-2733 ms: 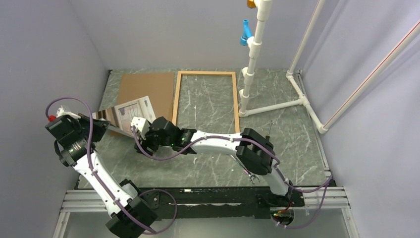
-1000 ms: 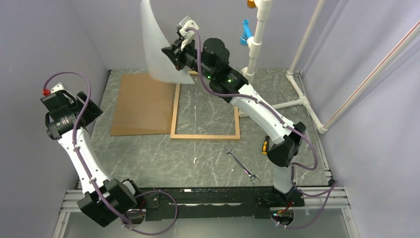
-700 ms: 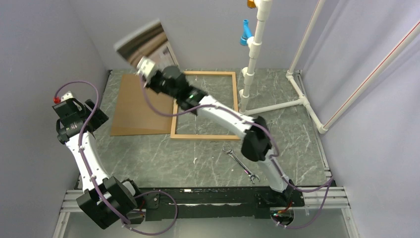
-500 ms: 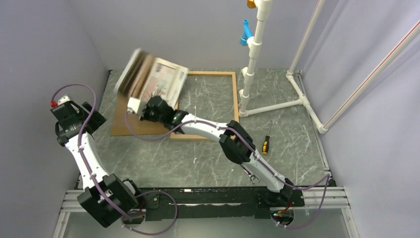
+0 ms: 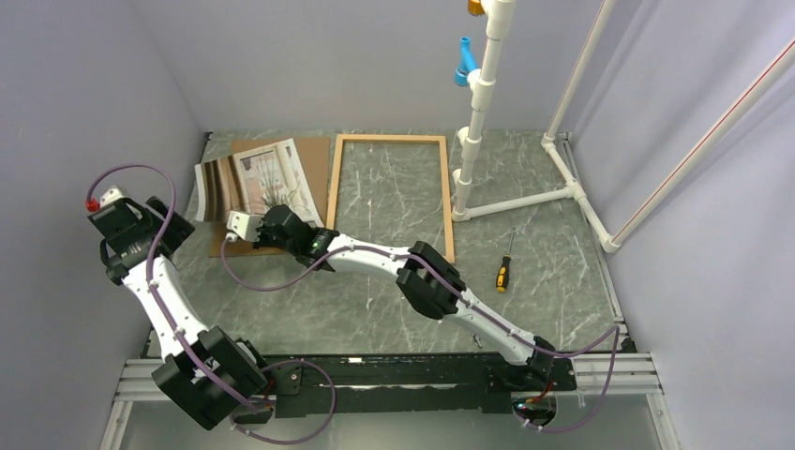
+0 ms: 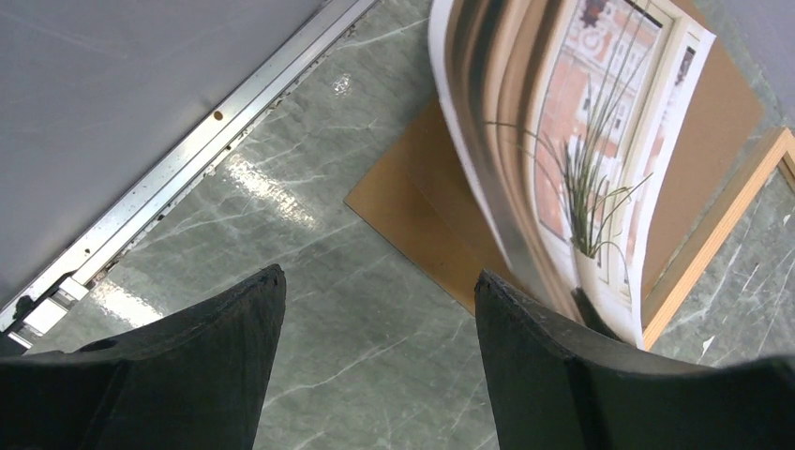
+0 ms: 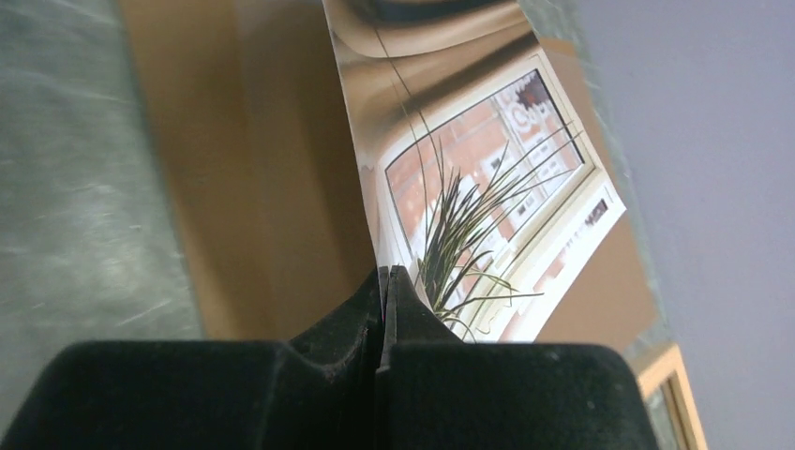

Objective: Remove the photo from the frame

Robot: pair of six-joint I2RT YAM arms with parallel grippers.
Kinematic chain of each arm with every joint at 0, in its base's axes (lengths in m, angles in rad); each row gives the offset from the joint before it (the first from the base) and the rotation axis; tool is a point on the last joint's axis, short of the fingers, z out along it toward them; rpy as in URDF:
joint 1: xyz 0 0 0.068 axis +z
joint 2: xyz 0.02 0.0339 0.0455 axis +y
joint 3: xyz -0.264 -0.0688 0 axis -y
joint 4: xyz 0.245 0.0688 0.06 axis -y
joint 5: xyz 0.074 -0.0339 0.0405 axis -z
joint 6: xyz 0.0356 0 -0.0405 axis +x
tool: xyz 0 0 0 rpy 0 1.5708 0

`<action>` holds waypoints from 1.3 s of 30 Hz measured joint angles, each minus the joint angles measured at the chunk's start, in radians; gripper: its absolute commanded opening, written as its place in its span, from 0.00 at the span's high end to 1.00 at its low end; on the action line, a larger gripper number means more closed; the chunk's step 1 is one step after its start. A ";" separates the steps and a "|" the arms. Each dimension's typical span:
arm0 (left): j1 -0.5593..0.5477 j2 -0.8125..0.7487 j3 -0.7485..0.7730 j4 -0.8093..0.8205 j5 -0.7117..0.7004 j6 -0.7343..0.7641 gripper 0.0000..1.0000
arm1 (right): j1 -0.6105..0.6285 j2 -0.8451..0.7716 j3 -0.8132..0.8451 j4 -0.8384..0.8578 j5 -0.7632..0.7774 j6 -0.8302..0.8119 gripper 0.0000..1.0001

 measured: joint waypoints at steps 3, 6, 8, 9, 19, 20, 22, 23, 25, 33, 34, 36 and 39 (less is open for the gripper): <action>0.002 0.000 -0.003 0.003 0.009 -0.003 0.24 | 0.003 0.046 0.057 -0.005 0.093 -0.003 1.00; 0.003 0.000 -0.003 0.005 0.016 -0.004 0.24 | 0.008 0.074 0.078 -0.033 0.163 0.003 1.00; 0.003 0.000 -0.003 0.006 0.016 -0.004 0.24 | 0.013 0.082 0.078 -0.056 0.183 0.014 1.00; 0.003 0.000 -0.003 0.008 0.017 -0.006 0.24 | 0.016 0.085 0.078 -0.063 0.190 0.021 1.00; 0.003 0.000 -0.018 0.010 0.016 -0.007 0.24 | 0.029 0.160 0.208 -0.109 0.225 0.056 1.00; 0.003 0.000 -0.018 0.010 0.016 -0.007 0.24 | 0.028 0.171 0.225 -0.107 0.240 0.056 1.00; 0.003 0.000 -0.018 0.010 0.016 -0.007 0.24 | 0.028 0.180 0.236 -0.106 0.269 0.056 1.00; 0.003 0.000 -0.018 0.010 0.016 -0.007 0.24 | 0.027 0.185 0.242 -0.107 0.288 0.056 1.00; 0.003 0.000 -0.018 0.010 0.016 -0.007 0.24 | 0.027 0.190 0.253 -0.110 0.324 0.056 1.00; 0.003 0.000 -0.018 0.010 0.016 -0.008 0.24 | 0.031 0.190 0.249 -0.126 0.365 0.084 1.00; 0.003 0.000 -0.018 0.010 0.016 -0.008 0.24 | 0.033 0.190 0.257 -0.132 0.371 0.089 1.00; 0.003 0.000 -0.018 0.010 0.016 -0.008 0.24 | 0.035 0.196 0.283 -0.138 0.386 0.095 1.00; 0.004 0.000 -0.018 0.010 0.016 -0.008 0.23 | 0.037 0.197 0.301 -0.128 0.406 0.104 1.00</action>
